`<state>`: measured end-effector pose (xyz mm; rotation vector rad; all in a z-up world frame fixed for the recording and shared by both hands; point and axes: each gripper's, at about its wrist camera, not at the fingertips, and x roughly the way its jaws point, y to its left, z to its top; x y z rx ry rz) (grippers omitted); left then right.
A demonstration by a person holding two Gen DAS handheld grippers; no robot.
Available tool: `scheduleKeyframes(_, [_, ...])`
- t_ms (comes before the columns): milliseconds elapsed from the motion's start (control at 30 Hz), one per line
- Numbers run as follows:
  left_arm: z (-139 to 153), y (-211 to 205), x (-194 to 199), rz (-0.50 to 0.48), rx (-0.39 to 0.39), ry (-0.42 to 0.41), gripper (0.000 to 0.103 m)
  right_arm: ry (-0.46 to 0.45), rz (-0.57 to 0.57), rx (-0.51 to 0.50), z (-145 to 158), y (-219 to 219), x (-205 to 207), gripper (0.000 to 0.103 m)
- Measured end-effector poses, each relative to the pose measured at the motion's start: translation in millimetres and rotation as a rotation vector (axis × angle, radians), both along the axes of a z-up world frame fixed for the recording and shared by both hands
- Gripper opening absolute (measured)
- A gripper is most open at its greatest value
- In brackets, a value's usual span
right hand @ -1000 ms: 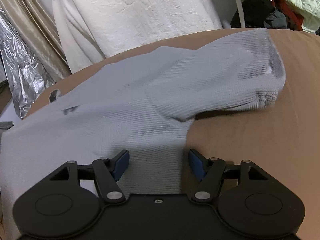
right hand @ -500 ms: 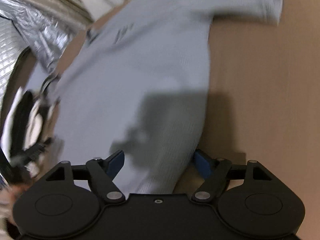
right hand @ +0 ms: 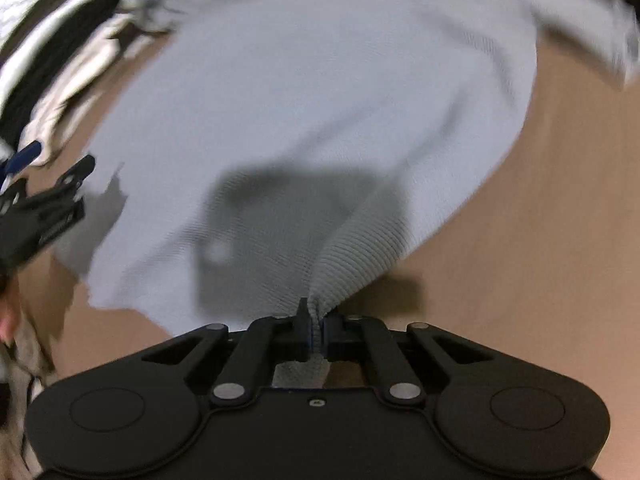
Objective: Fold clothes
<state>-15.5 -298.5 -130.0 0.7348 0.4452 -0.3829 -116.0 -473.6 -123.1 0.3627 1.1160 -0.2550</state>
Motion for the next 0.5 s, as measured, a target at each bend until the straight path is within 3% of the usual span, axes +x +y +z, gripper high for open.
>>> scheduleKeyframes(67, [8, 19, 20, 0.047, 0.012, -0.014, 0.085, 0.057, 0.112, -0.269, 27, 25, -15, 0.006])
scheduleKeyframes(100, [8, 30, 31, 0.078, 0.010, -0.004, 0.086, 0.092, 0.159, -0.317, 33, 31, -24, 0.006])
scheduleKeyframes(167, [5, 52, 51, 0.138, -0.001, 0.038, 0.087, 0.111, 0.199, -0.208, 38, 31, -39, 0.007])
scheduleKeyframes(233, [-7, 69, 72, 0.221, -0.010, 0.115, 0.087, 0.152, 0.246, -0.097, 24, 30, -43, 0.009])
scheduleKeyframes(267, [-14, 75, 82, 0.263, -0.012, 0.156, 0.087, 0.184, 0.255, -0.085, 15, 30, -42, 0.015])
scheduleKeyframes(333, [-25, 83, 96, 0.317, -0.024, 0.220, 0.087, 0.203, 0.217, -0.083, 8, 26, -41, 0.015])
scheduleKeyframes(400, [-33, 87, 102, 0.337, -0.019, 0.255, 0.087, 0.122, 0.173, -0.046, 19, 17, -46, 0.029])
scheduleKeyframes(433, [-35, 86, 101, 0.331, -0.015, 0.261, 0.088, 0.081, 0.152, -0.028, 24, 12, -48, 0.047])
scheduleKeyframes(467, [-36, 86, 100, 0.326, -0.012, 0.267, 0.090, 0.036, 0.120, -0.008, 30, 7, -48, 0.058])
scheduleKeyframes(500, [-36, 87, 101, 0.326, -0.032, 0.277, 0.091, -0.015, 0.076, 0.013, 36, -1, -47, 0.058])
